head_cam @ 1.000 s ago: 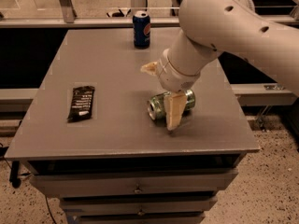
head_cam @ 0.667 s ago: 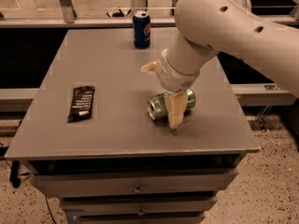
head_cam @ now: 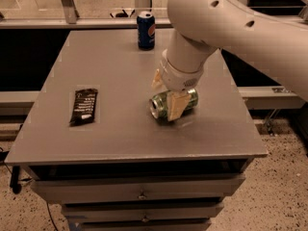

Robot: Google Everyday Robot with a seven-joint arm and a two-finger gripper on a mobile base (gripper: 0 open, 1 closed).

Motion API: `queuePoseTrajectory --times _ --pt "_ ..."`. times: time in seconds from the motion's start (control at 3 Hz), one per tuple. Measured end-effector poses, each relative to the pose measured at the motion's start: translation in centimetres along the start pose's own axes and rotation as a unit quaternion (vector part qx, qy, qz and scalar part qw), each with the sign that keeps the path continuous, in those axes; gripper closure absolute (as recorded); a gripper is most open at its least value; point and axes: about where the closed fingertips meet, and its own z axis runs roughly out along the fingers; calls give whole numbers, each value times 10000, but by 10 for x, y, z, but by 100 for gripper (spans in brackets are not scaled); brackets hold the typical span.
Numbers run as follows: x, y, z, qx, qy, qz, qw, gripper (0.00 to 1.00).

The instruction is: Place green can upright

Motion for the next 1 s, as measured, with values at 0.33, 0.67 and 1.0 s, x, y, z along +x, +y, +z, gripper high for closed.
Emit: queuePoseTrajectory --times 0.33,0.67,1.0 --pt "-5 14 -8 -480 209 193 9984 61" --pt "-9 24 -22 -790 307 319 9959 83" --pt "-1 12 -37 -722 1 862 9937 100"
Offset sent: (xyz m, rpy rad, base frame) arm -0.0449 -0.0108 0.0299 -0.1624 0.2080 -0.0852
